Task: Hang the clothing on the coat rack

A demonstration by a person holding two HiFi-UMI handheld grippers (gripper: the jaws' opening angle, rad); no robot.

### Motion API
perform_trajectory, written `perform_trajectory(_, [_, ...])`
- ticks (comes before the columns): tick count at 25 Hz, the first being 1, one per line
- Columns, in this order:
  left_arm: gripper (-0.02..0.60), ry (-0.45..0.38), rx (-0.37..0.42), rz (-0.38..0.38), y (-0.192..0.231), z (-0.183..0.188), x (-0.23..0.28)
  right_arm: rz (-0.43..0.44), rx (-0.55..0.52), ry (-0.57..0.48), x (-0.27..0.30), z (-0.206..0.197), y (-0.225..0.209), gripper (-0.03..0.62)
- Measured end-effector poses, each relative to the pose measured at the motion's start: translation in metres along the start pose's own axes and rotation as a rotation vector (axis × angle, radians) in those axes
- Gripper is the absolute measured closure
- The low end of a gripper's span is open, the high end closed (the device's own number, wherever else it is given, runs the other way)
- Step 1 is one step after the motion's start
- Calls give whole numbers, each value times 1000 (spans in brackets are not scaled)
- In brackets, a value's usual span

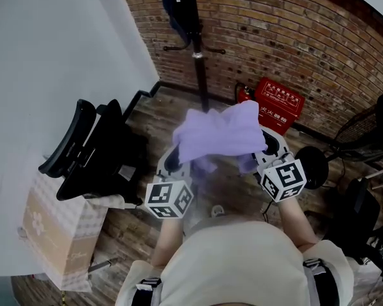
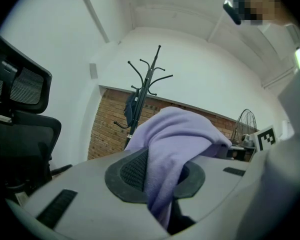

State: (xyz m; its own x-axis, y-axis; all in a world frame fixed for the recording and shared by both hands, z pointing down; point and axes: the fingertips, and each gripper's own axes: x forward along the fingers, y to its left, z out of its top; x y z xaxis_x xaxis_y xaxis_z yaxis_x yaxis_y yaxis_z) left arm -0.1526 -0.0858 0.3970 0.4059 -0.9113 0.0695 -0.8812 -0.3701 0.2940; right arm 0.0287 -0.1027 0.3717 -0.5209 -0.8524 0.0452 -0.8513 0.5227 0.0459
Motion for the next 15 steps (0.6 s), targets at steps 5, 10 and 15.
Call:
perform_trajectory(5, [529, 0, 22, -10, 16, 8, 22, -32, -22, -12, 25, 6, -9, 543])
perform_trajectory(10, [529, 5, 23, -21, 23, 11, 39, -52, -35, -12, 39, 7, -18, 543])
perform_trajectory(15, [529, 20, 19, -24, 27, 8, 56, -59, -42, -12, 52, 7, -31, 543])
